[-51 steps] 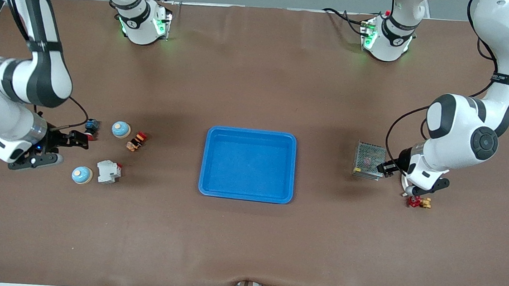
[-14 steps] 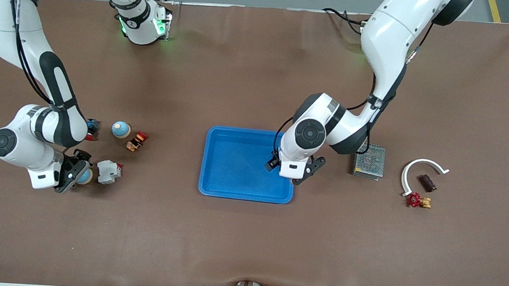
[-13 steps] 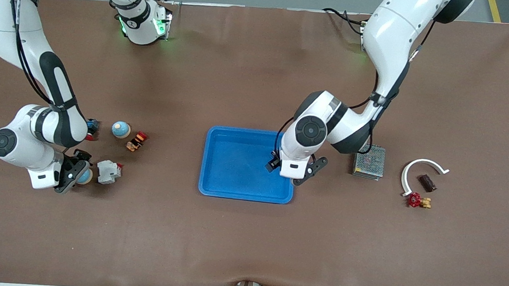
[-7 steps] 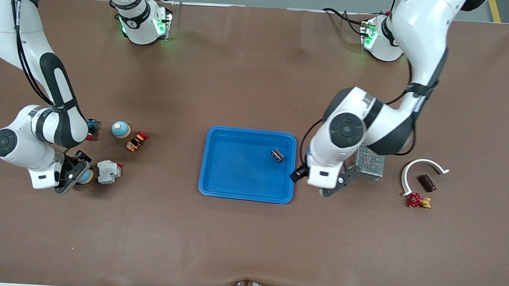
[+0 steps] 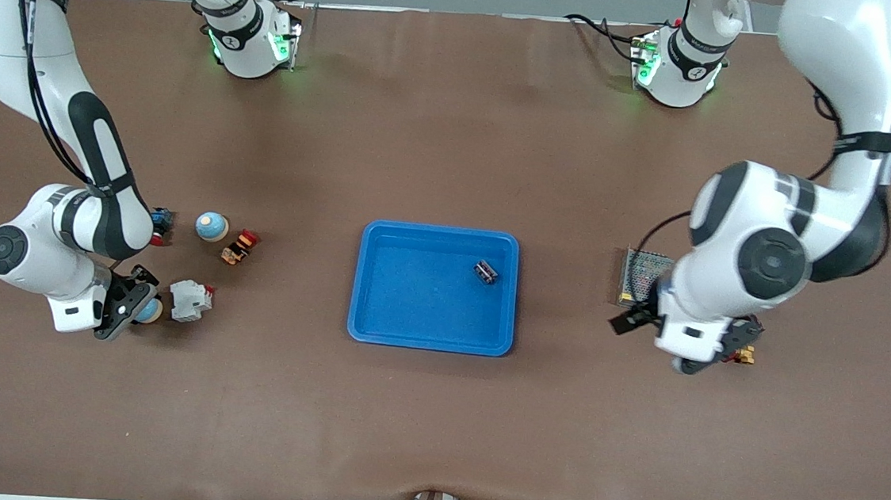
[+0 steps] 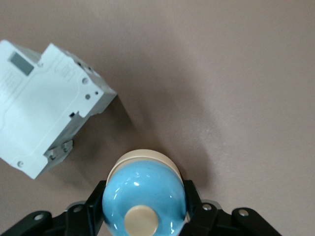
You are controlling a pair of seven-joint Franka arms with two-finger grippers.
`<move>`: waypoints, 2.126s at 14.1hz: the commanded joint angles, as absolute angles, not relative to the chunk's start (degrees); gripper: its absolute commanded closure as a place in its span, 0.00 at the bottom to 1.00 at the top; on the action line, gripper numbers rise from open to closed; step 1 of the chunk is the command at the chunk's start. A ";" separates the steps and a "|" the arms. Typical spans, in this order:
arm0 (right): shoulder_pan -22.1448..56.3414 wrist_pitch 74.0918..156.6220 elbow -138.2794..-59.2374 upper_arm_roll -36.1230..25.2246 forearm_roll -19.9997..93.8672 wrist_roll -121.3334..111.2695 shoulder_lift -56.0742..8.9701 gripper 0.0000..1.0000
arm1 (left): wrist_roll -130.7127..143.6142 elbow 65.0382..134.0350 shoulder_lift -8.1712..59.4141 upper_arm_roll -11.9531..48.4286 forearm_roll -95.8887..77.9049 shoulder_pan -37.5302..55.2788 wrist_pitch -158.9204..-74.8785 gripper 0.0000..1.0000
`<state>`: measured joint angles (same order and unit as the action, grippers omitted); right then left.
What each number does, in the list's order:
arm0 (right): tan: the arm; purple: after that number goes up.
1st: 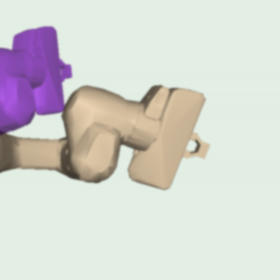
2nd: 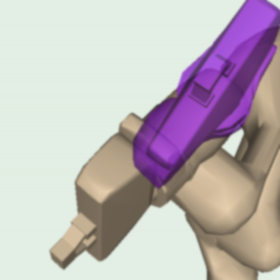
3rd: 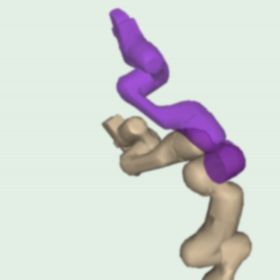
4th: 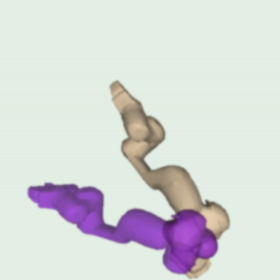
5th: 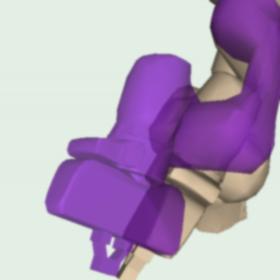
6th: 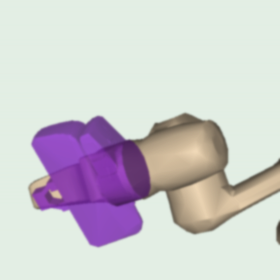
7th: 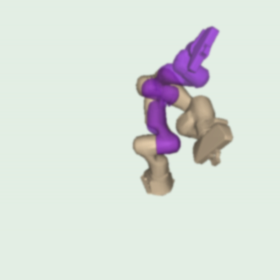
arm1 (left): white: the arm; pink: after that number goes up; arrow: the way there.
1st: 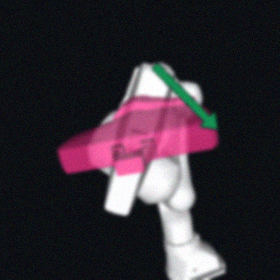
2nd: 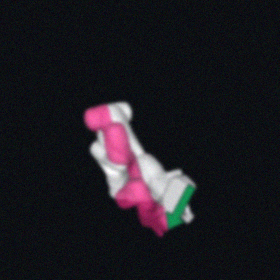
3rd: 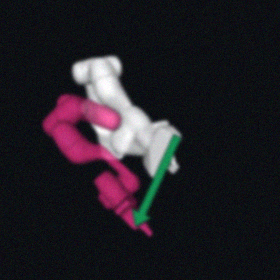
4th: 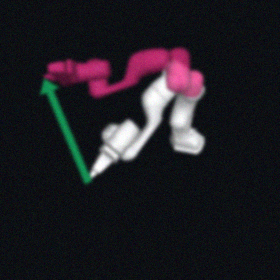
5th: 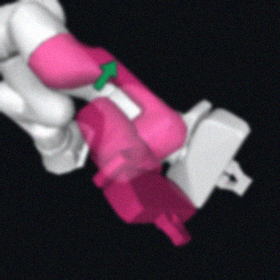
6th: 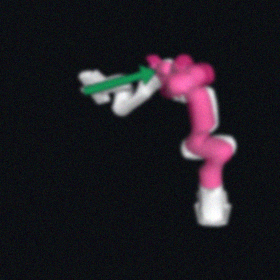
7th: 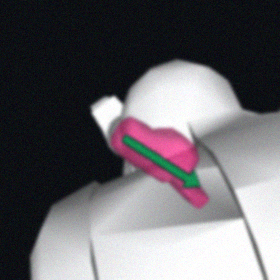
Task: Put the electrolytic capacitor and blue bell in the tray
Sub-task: 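Move the left gripper to the tall capacitor while the right gripper lifts the bell, then grasp the tall capacitor with the left gripper while the right gripper carries the bell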
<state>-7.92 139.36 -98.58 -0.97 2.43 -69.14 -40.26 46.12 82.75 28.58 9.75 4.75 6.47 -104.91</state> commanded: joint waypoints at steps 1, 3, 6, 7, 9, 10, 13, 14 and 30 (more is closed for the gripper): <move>-7.82 130.47 -92.05 -0.53 4.13 -67.16 -40.08 0.46 | 40.54 85.25 27.42 10.37 8.43 1.95 -103.89 0.00; -6.95 124.48 -87.73 -0.53 4.13 -62.87 -39.82 0.46 | 36.67 86.04 26.90 10.37 10.02 -0.43 -103.97 0.00; -3.70 116.31 -84.30 -0.53 4.22 -52.25 -37.02 0.46 | 24.56 87.18 27.24 10.46 10.46 -7.71 -105.11 0.00; -2.13 114.28 -84.11 -0.53 4.22 -46.99 -35.70 0.46 | 21.04 87.88 27.42 10.55 10.46 -10.26 -106.68 0.00; 1.83 110.41 -84.11 -0.53 4.22 -35.04 -32.97 0.46 | 20.13 90.16 27.86 10.72 10.20 -12.91 -109.93 0.00; 3.76 109.26 -84.11 -0.53 4.22 -30.46 -32.00 0.46 | 20.13 91.39 28.47 10.64 10.20 -14.05 -111.95 0.00; 8.51 108.02 -84.29 -0.53 5.18 -18.50 -30.24 0.46 | 20.65 95.35 29.62 10.64 9.76 -16.52 -116.97 0.00; 9.92 108.02 -84.55 -0.53 5.62 -14.89 -30.23 0.46 | 20.74 96.75 29.71 10.72 9.58 -17.39 -117.59 0.00; 33.21 128.64 -91.91 -0.70 7.74 25.05 -34.54 0.46 | 19.78 103.80 35.77 11.07 5.10 -20.74 -129.54 0.33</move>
